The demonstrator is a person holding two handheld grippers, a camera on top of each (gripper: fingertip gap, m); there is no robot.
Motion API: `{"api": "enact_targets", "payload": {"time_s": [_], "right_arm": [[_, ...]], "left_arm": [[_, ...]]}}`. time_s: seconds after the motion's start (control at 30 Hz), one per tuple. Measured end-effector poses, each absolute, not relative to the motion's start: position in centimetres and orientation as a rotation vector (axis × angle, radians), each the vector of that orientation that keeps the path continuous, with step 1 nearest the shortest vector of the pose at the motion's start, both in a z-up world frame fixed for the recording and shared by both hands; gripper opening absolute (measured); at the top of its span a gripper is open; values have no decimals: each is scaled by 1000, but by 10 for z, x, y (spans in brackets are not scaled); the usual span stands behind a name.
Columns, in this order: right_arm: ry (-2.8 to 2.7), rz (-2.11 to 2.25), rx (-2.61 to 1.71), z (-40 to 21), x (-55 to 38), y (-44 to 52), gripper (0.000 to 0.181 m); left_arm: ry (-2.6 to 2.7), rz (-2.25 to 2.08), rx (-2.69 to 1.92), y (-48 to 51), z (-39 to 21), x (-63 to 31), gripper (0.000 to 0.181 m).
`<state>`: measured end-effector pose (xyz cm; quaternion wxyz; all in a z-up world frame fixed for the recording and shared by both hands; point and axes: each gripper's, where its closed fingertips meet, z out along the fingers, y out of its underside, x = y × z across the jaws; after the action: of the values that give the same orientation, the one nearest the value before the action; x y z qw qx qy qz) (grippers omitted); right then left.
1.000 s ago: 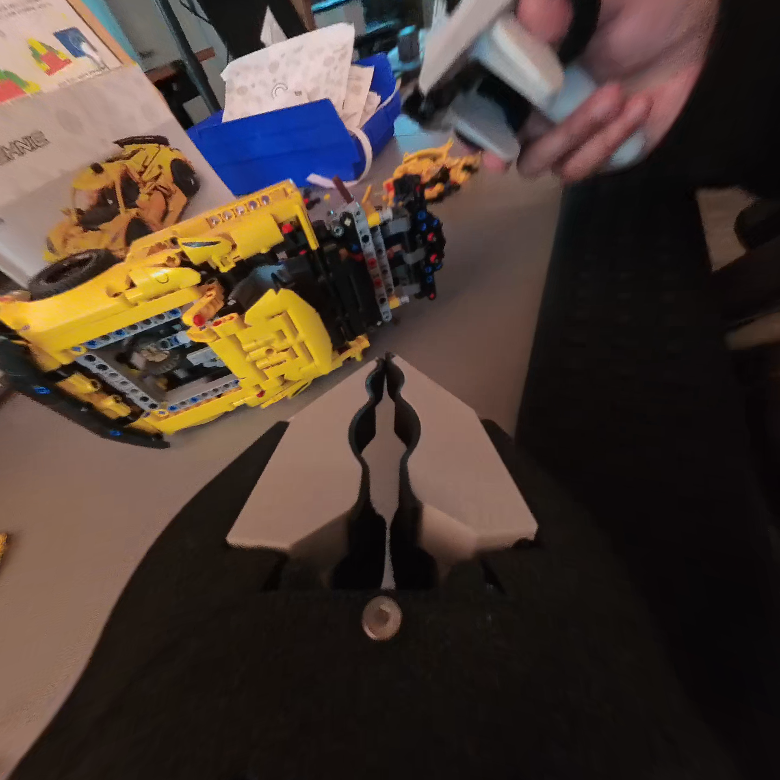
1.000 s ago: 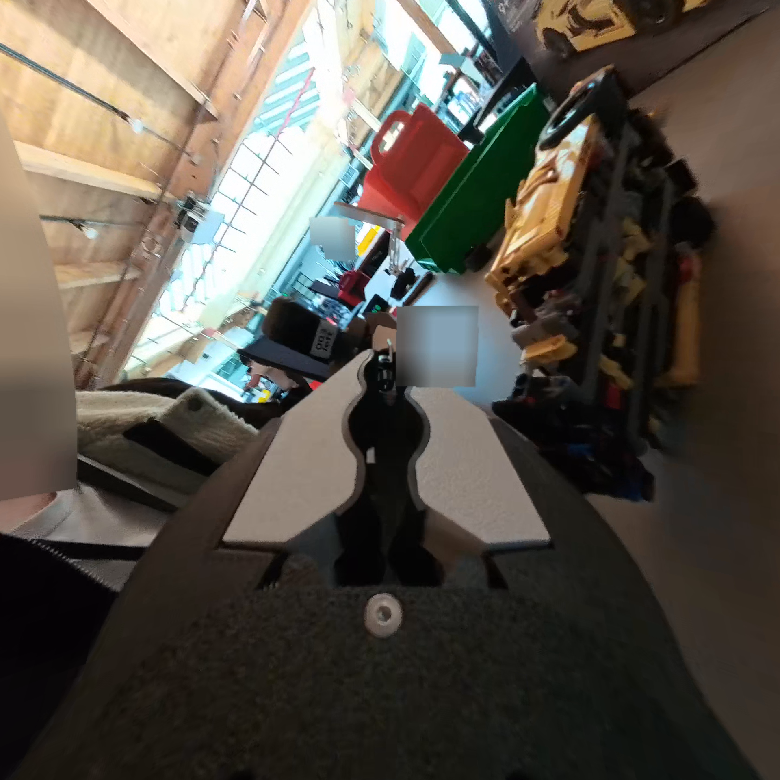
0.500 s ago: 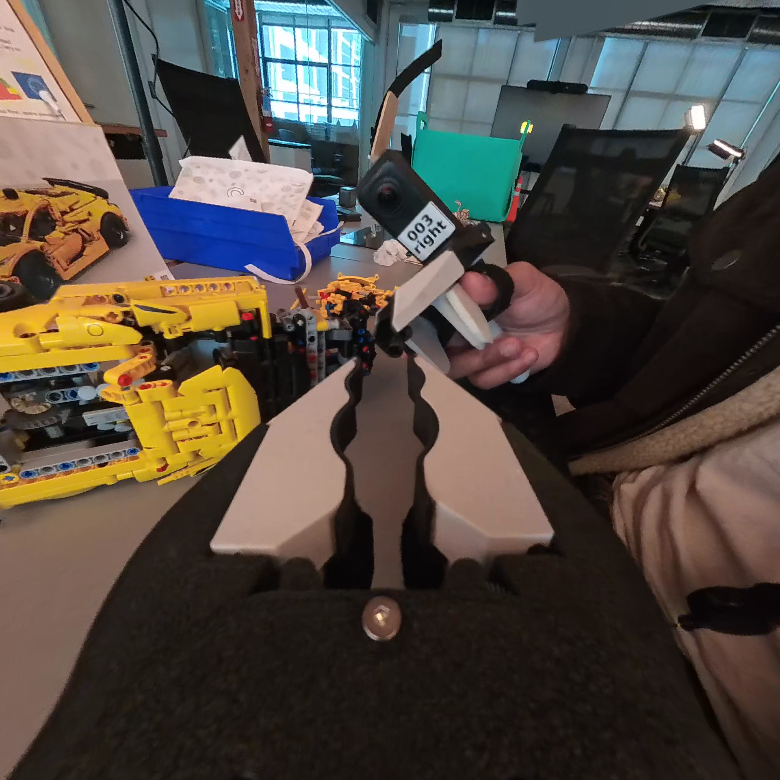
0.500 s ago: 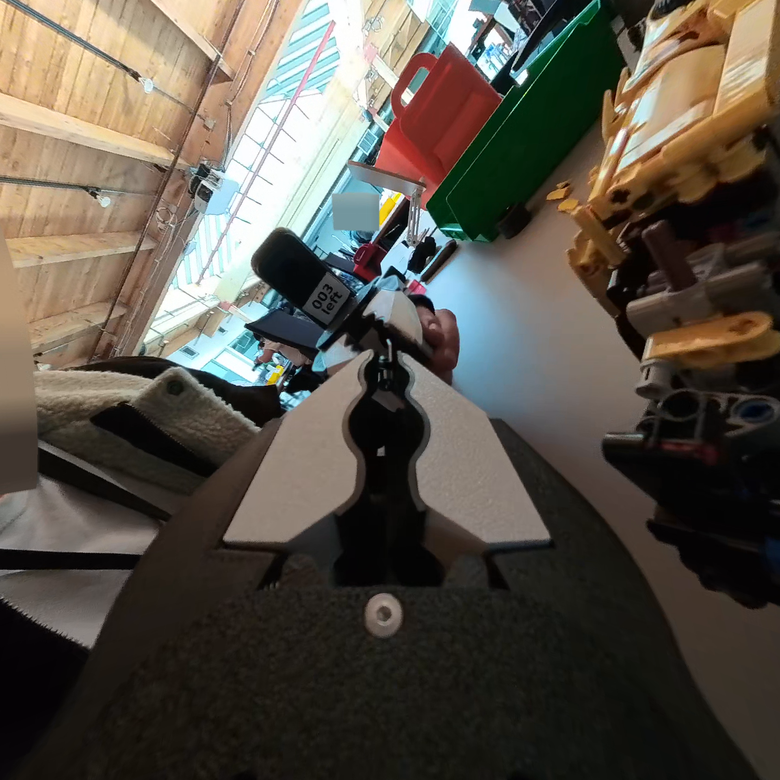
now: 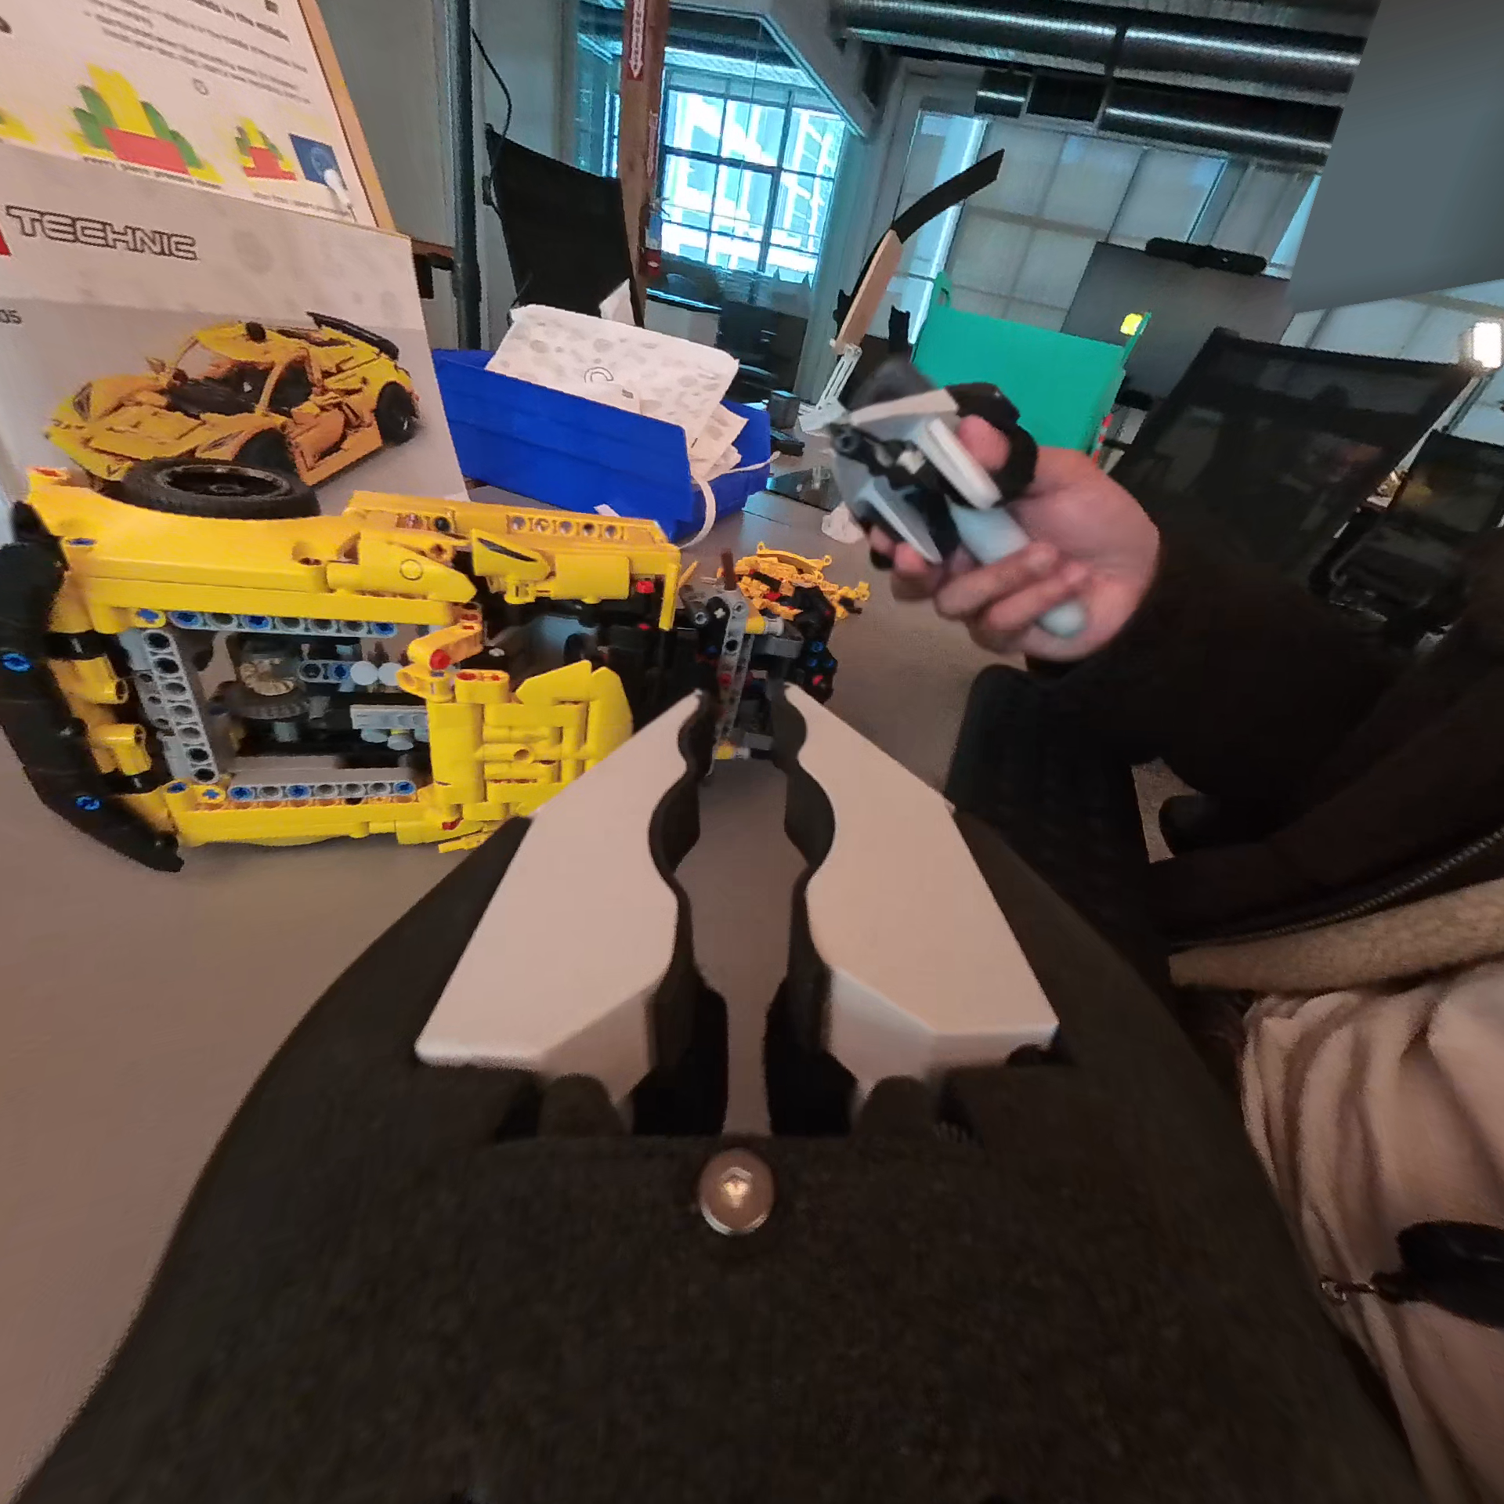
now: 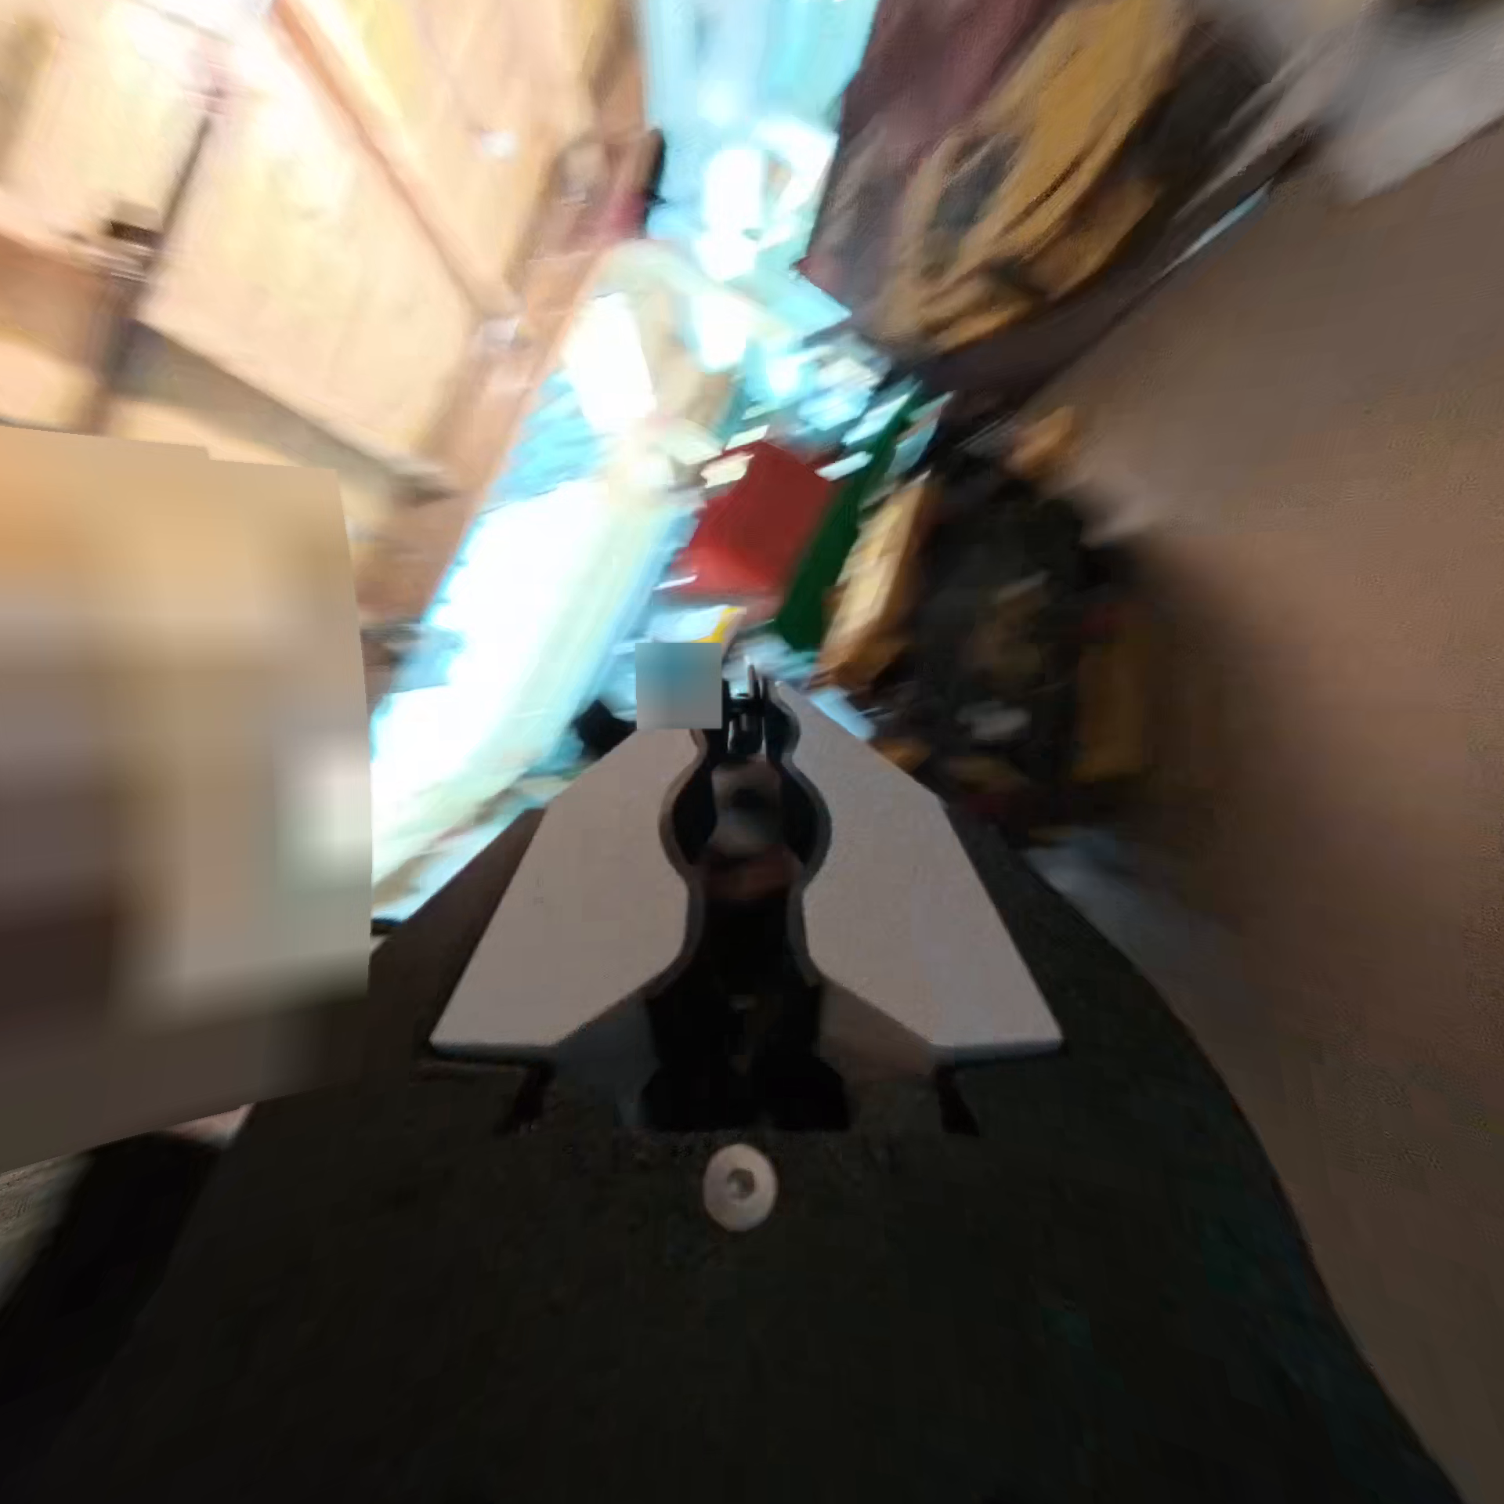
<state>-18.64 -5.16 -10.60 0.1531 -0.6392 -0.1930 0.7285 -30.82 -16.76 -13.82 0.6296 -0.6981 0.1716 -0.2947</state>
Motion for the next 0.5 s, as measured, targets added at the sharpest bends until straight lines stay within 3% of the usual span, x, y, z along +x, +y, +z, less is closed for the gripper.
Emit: {"api": "enact_targets", "payload": {"time_s": [0.13, 0.23, 0.3, 0.4, 0.5], "right_arm": [[-486, 827, -2095, -188, -57, 92, 6], [-363, 984, -2140, -197, -41, 100, 6], [-395, 851, -2176, -209, -33, 104, 7], [-509, 554, -2261, -234, -20, 109, 18], [-580, 476, -2208, -228, -21, 109, 42]], "left_arm": [[420, -604, -1645, -163, -149, -307, 12], [483, -517, -1705, -159, -166, -302, 14], [521, -459, -1738, -157, -177, -300, 20], [500, -426, -1764, -153, -184, -306, 24], [403, -440, -1811, -153, -182, -336, 24]]}}
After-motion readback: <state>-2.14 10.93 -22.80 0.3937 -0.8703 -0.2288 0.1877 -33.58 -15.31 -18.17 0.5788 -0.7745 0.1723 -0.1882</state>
